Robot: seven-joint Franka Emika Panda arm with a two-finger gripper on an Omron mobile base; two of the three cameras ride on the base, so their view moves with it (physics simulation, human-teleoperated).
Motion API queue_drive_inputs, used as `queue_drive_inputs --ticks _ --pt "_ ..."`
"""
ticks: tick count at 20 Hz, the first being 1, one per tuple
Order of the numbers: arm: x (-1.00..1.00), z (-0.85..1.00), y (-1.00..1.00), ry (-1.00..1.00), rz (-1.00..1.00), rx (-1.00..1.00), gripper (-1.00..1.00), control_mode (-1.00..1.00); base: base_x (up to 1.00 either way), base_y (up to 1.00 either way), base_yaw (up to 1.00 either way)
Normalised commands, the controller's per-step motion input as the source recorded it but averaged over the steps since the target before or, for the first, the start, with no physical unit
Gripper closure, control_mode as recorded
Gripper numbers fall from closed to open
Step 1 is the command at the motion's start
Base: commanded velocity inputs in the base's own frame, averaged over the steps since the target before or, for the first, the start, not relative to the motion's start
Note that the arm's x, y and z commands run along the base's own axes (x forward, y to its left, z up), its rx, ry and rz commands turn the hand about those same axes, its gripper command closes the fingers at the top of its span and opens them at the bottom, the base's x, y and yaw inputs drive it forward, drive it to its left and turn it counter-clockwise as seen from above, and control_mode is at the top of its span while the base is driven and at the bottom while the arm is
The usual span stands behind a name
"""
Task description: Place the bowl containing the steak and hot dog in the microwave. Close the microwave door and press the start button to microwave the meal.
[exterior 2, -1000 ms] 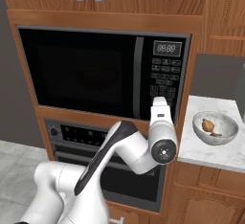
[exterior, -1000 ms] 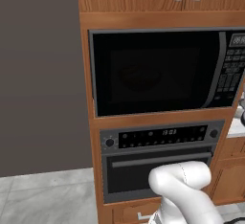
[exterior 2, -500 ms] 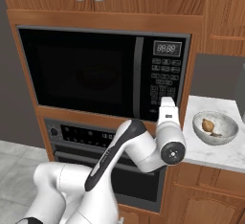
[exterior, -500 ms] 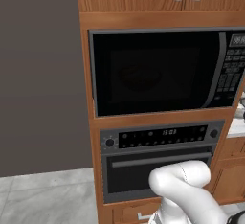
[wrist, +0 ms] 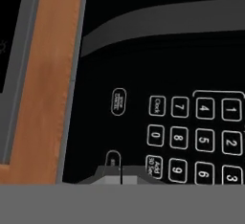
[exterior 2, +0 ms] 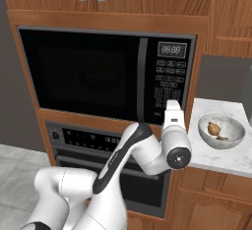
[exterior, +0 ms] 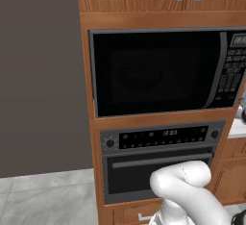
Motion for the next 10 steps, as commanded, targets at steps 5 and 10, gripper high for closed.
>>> queue_drive_inputs --ticks 5,10 --pt "0.16 -0.14 0.0 -0.01 0.0 0.0 1.0 -1.0 0.0 0.0 0.0" --pt "0.2 -0.07 0.0 0.0 0.0 0.0 1.0 -1.0 0.0 0.0 0.0"
